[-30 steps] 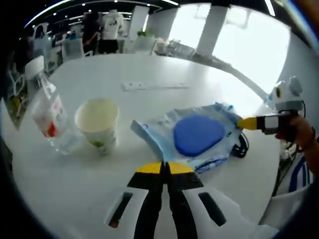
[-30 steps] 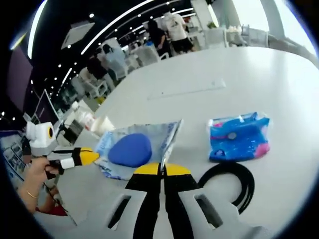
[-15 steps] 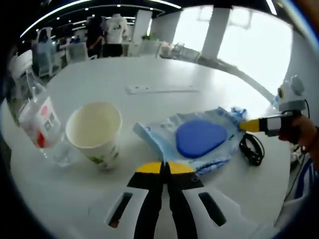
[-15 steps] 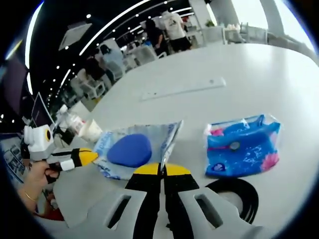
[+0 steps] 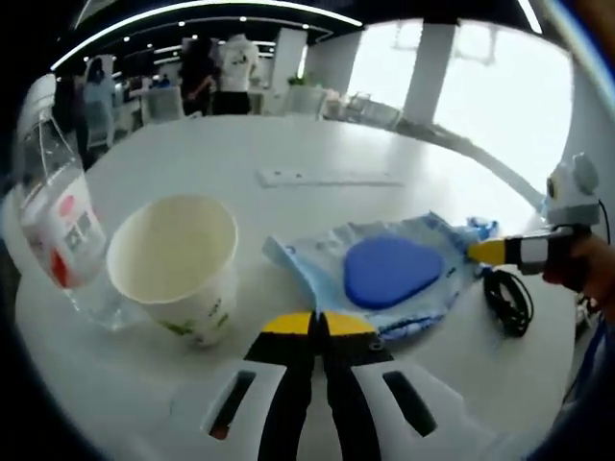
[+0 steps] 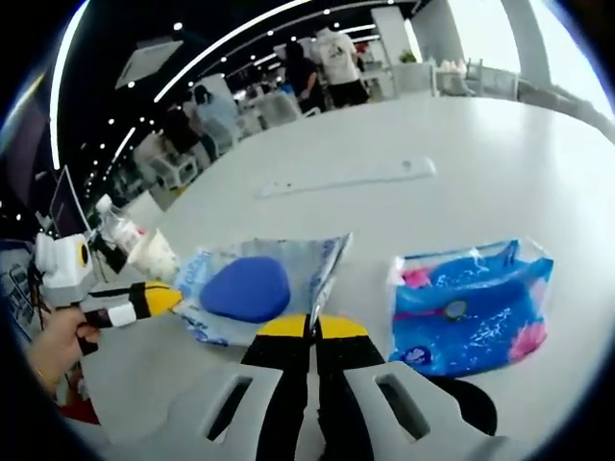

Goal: Arrange the tabletop items into an orderly group along one side of the table until the central work area is clear of visible clutter.

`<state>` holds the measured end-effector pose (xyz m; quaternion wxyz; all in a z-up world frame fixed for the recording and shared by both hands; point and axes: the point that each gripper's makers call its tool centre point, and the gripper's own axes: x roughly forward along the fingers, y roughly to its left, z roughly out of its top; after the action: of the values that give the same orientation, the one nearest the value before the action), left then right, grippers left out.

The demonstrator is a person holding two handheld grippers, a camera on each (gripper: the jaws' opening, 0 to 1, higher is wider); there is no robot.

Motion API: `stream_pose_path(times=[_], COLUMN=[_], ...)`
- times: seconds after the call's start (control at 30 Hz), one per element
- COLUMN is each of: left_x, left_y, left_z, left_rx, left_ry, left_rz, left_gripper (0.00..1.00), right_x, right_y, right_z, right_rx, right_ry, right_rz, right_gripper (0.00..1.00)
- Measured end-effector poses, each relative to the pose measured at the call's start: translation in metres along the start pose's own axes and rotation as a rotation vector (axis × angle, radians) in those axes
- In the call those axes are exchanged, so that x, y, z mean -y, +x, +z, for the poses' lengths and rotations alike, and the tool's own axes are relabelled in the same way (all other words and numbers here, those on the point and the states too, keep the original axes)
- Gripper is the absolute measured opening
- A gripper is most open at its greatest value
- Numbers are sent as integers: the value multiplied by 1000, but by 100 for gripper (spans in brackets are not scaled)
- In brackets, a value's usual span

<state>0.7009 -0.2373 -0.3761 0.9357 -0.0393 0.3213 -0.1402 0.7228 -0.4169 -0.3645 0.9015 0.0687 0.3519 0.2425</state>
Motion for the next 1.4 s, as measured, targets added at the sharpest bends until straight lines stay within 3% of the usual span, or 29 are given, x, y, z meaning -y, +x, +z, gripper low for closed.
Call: stream_pose_path(times=[0.33,0.5,0.63,0.77,1.0,1.1,1.17,1.4], left_x=[-2,-2,-6,-7,1,10,18,37], left_y=[3,2,1,-2,-17,-22,-27,-39], left_z=[-5,-5,-3,-3,2,13,12,13], left_rx=[5,8,12,6,13,78,73,75], left_ry=[9,28,58,64,118,125,110,154], left_rz=[38,53,73,79,100,68,43,-5], left_gripper=[0,2,6,9,21,32,42,60], right_x=[5,9,10,7,-5,-4,-3,6], right_y=[10,13,11,5,-14,-23,-30,-42], right_z=[-8,-14,-11,-2,25,35,40,42], right_rx=[-30,-54,-45,-11,98,139,163,187], right_ry=[-131,-148,-235,-187,-240,-243,-221,-212], right_rz=[-40,-39,-45,-38,-42,-54,-66,-91], right_gripper=[2,4,8,18,29,36,40,57])
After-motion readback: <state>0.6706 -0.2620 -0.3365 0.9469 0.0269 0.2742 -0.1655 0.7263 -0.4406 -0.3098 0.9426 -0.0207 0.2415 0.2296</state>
